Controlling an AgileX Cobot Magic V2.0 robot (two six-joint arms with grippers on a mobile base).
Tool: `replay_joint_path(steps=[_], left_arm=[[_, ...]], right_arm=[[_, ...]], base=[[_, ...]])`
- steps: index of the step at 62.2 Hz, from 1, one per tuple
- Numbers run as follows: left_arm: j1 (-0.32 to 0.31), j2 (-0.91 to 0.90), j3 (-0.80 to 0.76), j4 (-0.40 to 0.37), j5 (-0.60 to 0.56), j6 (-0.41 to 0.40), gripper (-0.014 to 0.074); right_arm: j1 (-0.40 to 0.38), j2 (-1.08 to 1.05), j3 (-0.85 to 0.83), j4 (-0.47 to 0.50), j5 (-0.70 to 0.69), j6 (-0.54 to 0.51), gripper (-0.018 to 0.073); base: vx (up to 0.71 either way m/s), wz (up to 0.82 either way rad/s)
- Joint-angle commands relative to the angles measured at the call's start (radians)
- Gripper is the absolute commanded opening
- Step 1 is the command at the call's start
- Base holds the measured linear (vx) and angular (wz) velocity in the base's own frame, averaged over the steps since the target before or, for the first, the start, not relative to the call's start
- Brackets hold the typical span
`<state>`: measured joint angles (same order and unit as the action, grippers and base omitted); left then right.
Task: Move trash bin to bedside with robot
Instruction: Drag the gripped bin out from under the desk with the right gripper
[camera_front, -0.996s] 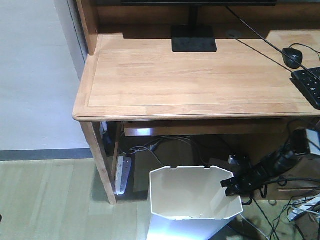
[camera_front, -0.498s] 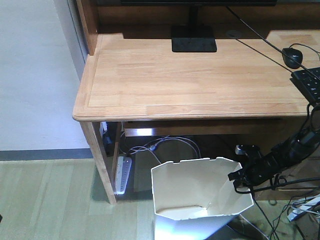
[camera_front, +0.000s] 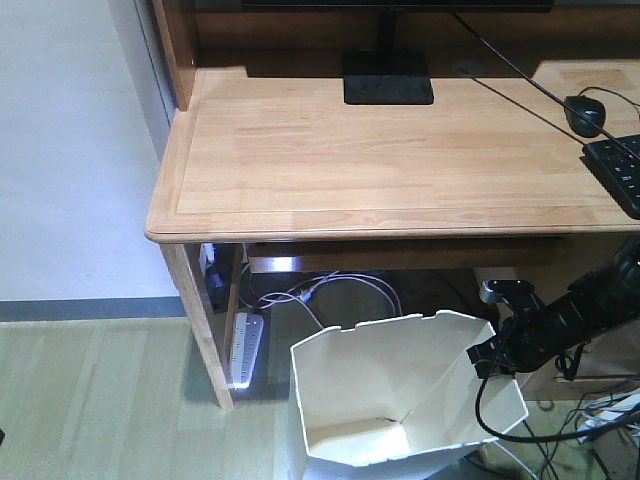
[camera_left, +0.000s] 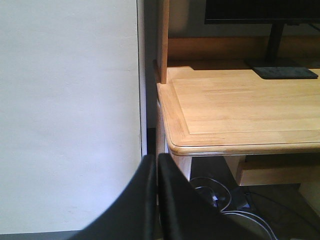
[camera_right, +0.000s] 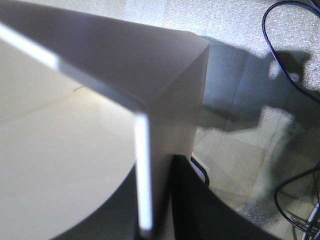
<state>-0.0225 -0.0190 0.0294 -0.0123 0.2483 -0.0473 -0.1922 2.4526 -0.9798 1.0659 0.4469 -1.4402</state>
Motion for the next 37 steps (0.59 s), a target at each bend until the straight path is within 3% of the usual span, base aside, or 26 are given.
replay_joint_path(steps=[1, 14, 37], left_arm=[[-0.006, -0.010, 0.029, -0.004, -0.074, -0.009, -0.0006], [-0.006, -0.010, 0.029, -0.004, -0.074, -0.009, -0.0006], [-0.006, -0.010, 0.029, -0.004, -0.074, -0.009, -0.0006]], right_arm=[[-0.002, -0.093, 0.003, 0.045, 0.192, -0.010, -0.0006], [-0.003, -0.097, 0.003, 0.062, 0.304, -0.010, -0.0006], [-0.003, -0.097, 0.003, 0.062, 0.331, -0.010, -0.0006]], base=[[0.00, 0.00], [0.00, 0.00], [0.00, 0.00]])
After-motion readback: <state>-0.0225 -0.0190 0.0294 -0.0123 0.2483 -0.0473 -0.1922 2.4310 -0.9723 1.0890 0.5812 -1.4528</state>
